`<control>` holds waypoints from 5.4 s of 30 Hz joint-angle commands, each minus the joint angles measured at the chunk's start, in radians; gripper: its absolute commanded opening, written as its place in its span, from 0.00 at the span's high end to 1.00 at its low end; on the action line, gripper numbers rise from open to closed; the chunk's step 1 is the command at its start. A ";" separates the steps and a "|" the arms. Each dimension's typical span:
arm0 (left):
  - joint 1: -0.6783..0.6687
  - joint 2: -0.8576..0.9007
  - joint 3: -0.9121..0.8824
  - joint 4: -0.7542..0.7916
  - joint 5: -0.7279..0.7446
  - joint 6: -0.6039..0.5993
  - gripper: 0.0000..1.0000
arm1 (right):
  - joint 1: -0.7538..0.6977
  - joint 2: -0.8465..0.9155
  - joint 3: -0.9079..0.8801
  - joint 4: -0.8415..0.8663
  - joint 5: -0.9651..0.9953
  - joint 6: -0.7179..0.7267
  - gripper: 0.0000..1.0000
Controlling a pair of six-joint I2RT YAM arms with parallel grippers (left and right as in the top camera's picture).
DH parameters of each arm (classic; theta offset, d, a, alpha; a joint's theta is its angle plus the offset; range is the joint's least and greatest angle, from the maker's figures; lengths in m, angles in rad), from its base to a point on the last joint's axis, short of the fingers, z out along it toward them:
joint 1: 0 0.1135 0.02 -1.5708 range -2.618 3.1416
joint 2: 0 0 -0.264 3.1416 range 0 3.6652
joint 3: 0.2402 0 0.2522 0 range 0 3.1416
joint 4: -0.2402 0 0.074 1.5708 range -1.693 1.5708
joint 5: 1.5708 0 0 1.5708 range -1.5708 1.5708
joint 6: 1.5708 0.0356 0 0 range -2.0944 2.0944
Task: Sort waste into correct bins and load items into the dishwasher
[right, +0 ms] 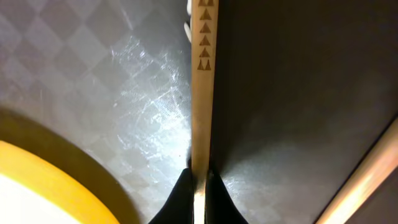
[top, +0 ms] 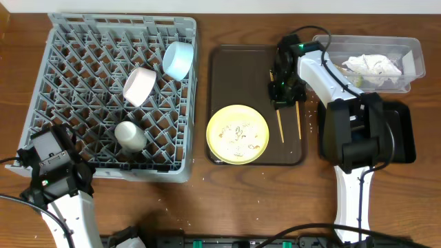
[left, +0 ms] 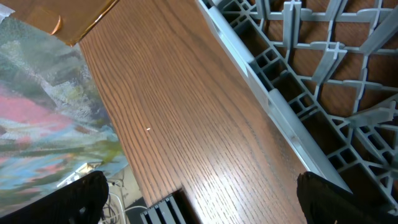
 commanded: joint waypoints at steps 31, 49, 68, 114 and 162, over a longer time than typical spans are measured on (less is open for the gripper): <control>0.005 -0.002 0.016 -0.003 -0.009 0.014 0.02 | 0.105 0.016 -0.020 -0.003 -0.005 0.008 0.99; 0.005 -0.002 0.016 -0.003 -0.009 0.014 0.02 | 0.130 0.011 -0.018 -0.003 -0.018 0.068 0.99; 0.005 -0.002 0.016 -0.003 -0.009 0.014 0.02 | 0.135 -0.172 0.019 0.000 -0.082 0.113 0.99; 0.005 -0.002 0.016 -0.003 -0.009 0.014 0.02 | 0.224 -0.259 0.155 0.131 -0.370 0.562 0.99; 0.005 -0.002 0.016 -0.003 -0.009 0.014 0.02 | 0.512 -0.252 0.201 0.123 -0.105 0.523 0.58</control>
